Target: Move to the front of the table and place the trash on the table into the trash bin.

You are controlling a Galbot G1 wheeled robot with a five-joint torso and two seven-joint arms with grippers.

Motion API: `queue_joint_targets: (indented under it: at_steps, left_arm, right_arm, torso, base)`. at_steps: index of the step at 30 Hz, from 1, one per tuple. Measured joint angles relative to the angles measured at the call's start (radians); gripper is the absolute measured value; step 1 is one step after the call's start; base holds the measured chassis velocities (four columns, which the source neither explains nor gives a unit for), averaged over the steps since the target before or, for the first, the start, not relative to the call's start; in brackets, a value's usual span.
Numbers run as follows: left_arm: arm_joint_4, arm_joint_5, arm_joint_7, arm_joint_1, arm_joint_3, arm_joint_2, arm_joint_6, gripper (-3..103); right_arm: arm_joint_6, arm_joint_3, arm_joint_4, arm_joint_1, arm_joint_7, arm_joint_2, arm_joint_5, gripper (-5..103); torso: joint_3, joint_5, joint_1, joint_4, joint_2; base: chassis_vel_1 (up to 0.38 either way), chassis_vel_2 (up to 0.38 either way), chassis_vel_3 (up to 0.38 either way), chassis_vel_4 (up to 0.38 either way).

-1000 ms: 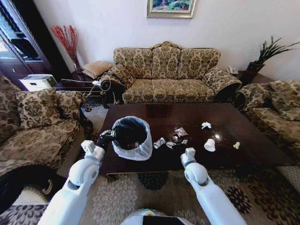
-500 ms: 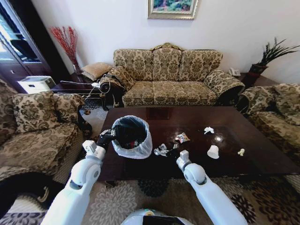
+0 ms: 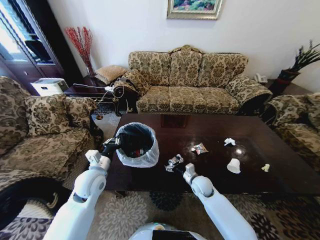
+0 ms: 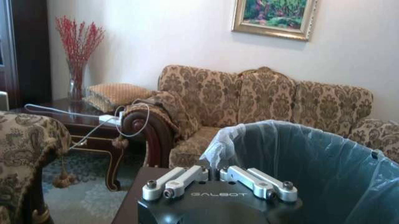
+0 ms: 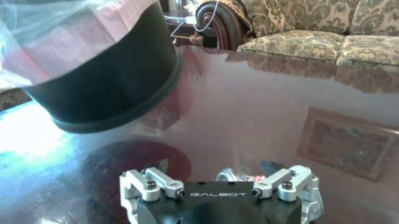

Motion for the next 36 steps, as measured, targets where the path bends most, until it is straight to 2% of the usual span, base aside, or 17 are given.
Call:
queue_joint_targets:
  at_steps: [1, 4, 12, 14, 17, 20, 22, 23, 26, 28, 32, 34, 35, 36]
  left_arm:
    - [0.000, 0.000, 0.000, 0.000, 0.000, 0.000, 0.000, 3]
    - [-0.001, 0.002, -0.002, -0.001, 0.000, -0.001, 0.000, 3]
    - [-0.014, 0.003, -0.003, 0.000, 0.003, -0.001, 0.003, 3]
    - [-0.020, 0.004, -0.003, 0.000, 0.003, -0.001, 0.006, 3]
    - [-0.021, 0.004, -0.003, 0.000, 0.005, -0.001, 0.007, 3]
    - [-0.021, 0.004, -0.003, -0.002, 0.008, -0.001, 0.009, 3]
    - [-0.024, 0.004, -0.003, -0.003, 0.010, 0.001, 0.012, 3]
    - [-0.024, 0.004, -0.003, -0.003, 0.010, 0.001, 0.012, 3]
    - [-0.025, 0.004, -0.003, -0.004, 0.012, 0.001, 0.015, 3]
    - [-0.025, 0.004, -0.003, -0.004, 0.013, 0.001, 0.015, 3]
    - [-0.025, 0.004, 0.000, -0.004, 0.014, -0.001, 0.015, 3]
    - [-0.025, 0.004, 0.001, -0.004, 0.015, -0.001, 0.015, 3]
    - [-0.025, 0.004, 0.002, -0.005, 0.016, -0.001, 0.015, 3]
    - [-0.025, 0.004, 0.002, -0.006, 0.016, -0.002, 0.015, 3]
  right_arm:
    - [0.000, 0.000, 0.000, 0.000, 0.000, 0.000, 0.000, 95]
    - [0.005, 0.000, -0.022, 0.003, 0.001, 0.006, -0.005, 79]
    - [0.017, -0.002, -0.069, 0.019, 0.001, 0.027, -0.011, 70]
    - [0.018, -0.003, -0.085, 0.029, 0.001, 0.032, -0.011, 62]
    - [0.021, -0.005, -0.104, 0.038, 0.001, 0.035, -0.011, 57]
    - [0.028, -0.005, -0.121, 0.044, -0.001, 0.039, -0.011, 56]
    - [0.033, -0.004, -0.131, 0.049, -0.002, 0.046, -0.011, 50]
    - [0.033, -0.004, -0.131, 0.049, -0.002, 0.046, -0.011, 50]
    - [0.033, 0.001, -0.132, 0.049, -0.003, 0.052, -0.010, 36]
    - [0.033, 0.002, -0.132, 0.048, -0.002, 0.053, -0.010, 36]
    - [0.036, 0.010, -0.130, 0.038, 0.000, 0.060, -0.010, 17]
    - [0.036, 0.011, -0.129, 0.037, 0.001, 0.060, -0.010, 17]
    - [0.036, 0.014, -0.123, 0.034, 0.006, 0.061, -0.010, 12]
    - [0.035, 0.015, -0.119, 0.033, 0.009, 0.060, -0.009, 12]
  torso:
    - [0.000, 0.0000, 0.000, 0.0000, 0.000]
    - [0.000, 0.0001, 0.000, 0.0002, 0.000]
    - [0.000, 0.0001, 0.000, 0.0002, 0.000]
    - [0.000, 0.0001, 0.000, 0.0002, 0.000]
    - [0.000, 0.0001, 0.000, 0.0002, 0.000]
    - [0.000, 0.0000, 0.000, 0.0002, 0.000]
    - [0.000, 0.0001, 0.000, 0.0002, 0.000]
    - [0.000, 0.0001, 0.000, 0.0002, 0.000]
    - [0.000, 0.0000, 0.000, 0.0002, 0.000]
    - [0.000, 0.0001, 0.000, 0.0003, 0.000]
    - [0.000, 0.0002, 0.000, 0.0003, 0.000]
    - [0.000, 0.0002, 0.000, 0.0003, 0.000]
    - [0.000, 0.0002, 0.000, 0.0003, 0.000]
    - [0.000, 0.0002, 0.000, 0.0003, 0.000]
  base:
    - [0.000, 0.000, 0.000, 0.000]
    - [0.000, 0.000, 0.000, 0.000]
    - [0.000, 0.000, 0.000, 0.000]
    - [0.000, 0.000, 0.000, 0.000]
    - [0.000, 0.000, 0.000, 0.000]
    - [0.000, 0.000, 0.000, 0.000]
    - [0.000, 0.000, 0.000, 0.000]
    - [0.000, 0.000, 0.000, 0.000]
    - [0.000, 0.000, 0.000, 0.000]
    - [0.000, 0.000, 0.000, 0.000]
    - [0.000, 0.000, 0.000, 0.000]
    - [0.000, 0.000, 0.000, 0.000]
    - [0.000, 0.000, 0.000, 0.000]
    - [0.000, 0.000, 0.000, 0.000]
